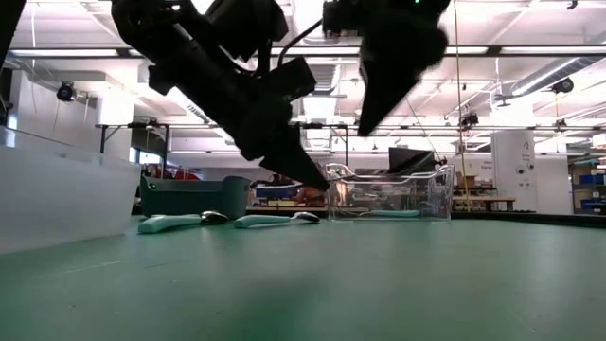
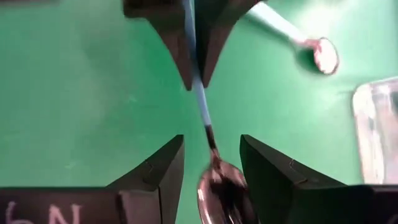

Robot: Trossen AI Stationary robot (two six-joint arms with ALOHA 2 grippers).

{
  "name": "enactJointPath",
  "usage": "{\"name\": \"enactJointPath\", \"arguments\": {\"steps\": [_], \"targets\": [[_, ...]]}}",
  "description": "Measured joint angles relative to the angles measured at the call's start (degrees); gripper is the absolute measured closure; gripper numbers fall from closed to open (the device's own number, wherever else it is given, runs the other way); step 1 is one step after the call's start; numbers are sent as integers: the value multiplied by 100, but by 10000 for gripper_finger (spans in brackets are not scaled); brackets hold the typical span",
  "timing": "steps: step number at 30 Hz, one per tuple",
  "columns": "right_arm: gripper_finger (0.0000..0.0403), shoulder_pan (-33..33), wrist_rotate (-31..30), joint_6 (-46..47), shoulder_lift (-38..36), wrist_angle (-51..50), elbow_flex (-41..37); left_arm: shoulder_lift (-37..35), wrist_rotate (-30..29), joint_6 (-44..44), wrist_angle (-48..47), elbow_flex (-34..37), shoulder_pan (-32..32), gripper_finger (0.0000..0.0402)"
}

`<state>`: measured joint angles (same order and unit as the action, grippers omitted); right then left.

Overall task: Sort silverware by color (type)
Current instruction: Put the dark blue spoon into the white bin

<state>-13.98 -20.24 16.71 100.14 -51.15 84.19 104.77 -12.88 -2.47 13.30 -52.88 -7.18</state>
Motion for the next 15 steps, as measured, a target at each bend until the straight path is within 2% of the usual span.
{"name": "enactJointPath", "arguments": {"steps": [9, 15], "targets": [[255, -6, -477, -328, -1008, 20, -257, -298, -16, -182, -484, 4, -31, 387], [255, -6, -752, -348, -1926, 830, -1190, -636, -17, -257, -525, 4, -83, 387]]}}
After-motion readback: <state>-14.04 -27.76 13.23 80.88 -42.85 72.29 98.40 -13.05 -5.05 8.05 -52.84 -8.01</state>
